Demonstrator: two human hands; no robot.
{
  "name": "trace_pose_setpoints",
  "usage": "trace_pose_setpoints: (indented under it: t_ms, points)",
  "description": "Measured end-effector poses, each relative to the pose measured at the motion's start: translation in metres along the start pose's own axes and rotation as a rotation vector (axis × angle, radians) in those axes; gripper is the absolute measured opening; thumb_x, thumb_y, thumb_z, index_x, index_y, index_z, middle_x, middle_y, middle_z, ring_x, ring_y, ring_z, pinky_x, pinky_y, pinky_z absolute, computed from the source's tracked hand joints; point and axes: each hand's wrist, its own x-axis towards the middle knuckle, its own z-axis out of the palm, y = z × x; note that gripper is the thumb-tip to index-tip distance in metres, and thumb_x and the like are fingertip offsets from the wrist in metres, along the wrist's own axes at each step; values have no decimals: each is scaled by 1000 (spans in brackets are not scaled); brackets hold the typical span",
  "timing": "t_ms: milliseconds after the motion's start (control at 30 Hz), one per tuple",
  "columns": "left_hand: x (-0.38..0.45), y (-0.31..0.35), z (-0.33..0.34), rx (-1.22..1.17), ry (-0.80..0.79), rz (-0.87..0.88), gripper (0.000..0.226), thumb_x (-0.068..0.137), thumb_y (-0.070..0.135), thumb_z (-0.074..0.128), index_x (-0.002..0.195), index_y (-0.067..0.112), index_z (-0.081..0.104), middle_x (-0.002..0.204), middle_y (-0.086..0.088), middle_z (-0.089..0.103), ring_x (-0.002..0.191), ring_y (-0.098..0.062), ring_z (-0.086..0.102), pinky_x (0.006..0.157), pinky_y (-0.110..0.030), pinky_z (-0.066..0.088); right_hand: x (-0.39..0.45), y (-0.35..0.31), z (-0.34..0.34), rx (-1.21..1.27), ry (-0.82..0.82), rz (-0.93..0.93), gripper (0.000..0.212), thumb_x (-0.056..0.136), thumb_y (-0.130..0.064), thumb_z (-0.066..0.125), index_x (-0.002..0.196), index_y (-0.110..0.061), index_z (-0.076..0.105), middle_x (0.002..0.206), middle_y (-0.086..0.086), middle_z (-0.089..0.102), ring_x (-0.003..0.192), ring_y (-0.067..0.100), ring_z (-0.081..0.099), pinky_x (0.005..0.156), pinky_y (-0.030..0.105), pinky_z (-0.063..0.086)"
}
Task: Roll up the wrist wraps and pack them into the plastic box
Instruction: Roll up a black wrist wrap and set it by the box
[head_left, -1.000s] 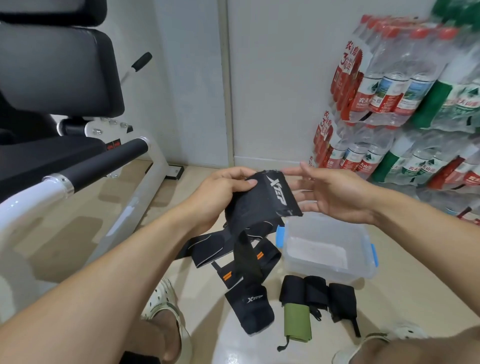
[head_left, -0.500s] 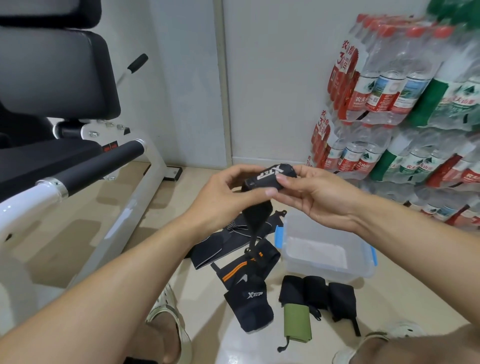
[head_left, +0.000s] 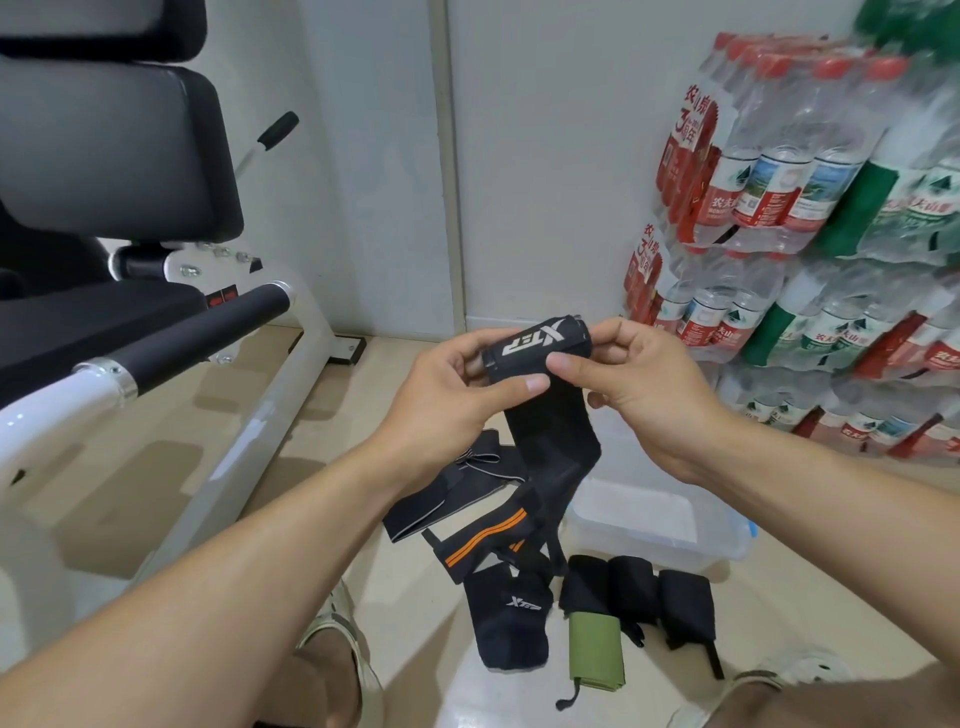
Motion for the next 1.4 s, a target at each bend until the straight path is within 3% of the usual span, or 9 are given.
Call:
trace_pose_setpoints:
  t_ms: [267,400,533,700,800,967,1067,1200,1400]
  points:
    - [3,5,-3,-3,-7,-20,31,89,-3,71,112,18,70,101,1,79,93,-13,74,80,-28,60,6,3,-3,-360,123,-241,51,65,-28,95,105,-30,63,95,-4,67,80,5,58,70,13,47]
    - [2,7,-1,-17,-34,-47,28,90,-4,68,110,17,69,89,5,78,81,-8,74,67,-19,56,7,2,-7,-420,-37,-274,48,72,-28,91,112,-43,69,101,-12,75,93,5,69,80,25,57]
    - [2,3,0,-18,-52,-84,24,91,-1,69,108,16,69,92,2,78,86,-12,74,73,-26,59,8,4,-9,-435,-83,-326,39,76,-22,89,101,-47,73,101,-9,77,93,24,73,86,46,61]
    - [-4,9,6,-25,-137,-194,24,100,30,59,118,19,71,101,2,77,92,-9,73,74,-25,57,6,3,-5,-304,-53,-391,39,80,-6,86,87,-41,71,91,-4,76,83,33,72,75,43,62]
    - [-3,10,7,-5,-131,-289,44,99,57,48,116,25,73,107,0,77,97,-11,71,84,-33,57,7,7,-4,-292,-44,-430,39,80,-2,84,84,-38,70,88,-5,75,82,21,71,73,31,57]
    - [1,4,10,-104,-61,-356,46,101,49,51,126,14,69,122,-15,72,109,-27,68,90,-42,56,8,10,-6,-485,-25,-610,41,78,-5,86,92,-39,71,94,-2,69,86,21,68,72,25,53]
    - [2,4,7,-160,-41,-343,38,104,35,52,131,12,65,127,-17,69,105,-24,68,84,-37,57,12,9,-10,-446,-90,-525,41,78,-2,85,97,-37,77,99,-3,70,89,15,69,73,20,52]
    - [3,2,3,-193,-24,-304,33,104,24,54,134,10,60,125,-17,70,113,-31,68,101,-48,53,12,3,-15,-355,-208,-313,32,75,-24,86,105,-34,79,109,-8,73,99,17,72,84,29,58]
    - [3,3,3,-177,-29,-247,35,103,15,56,138,18,54,113,-7,73,95,-16,73,83,-33,60,13,3,-18,-54,-318,75,55,80,-29,75,133,-16,66,122,8,74,108,23,74,93,36,59]
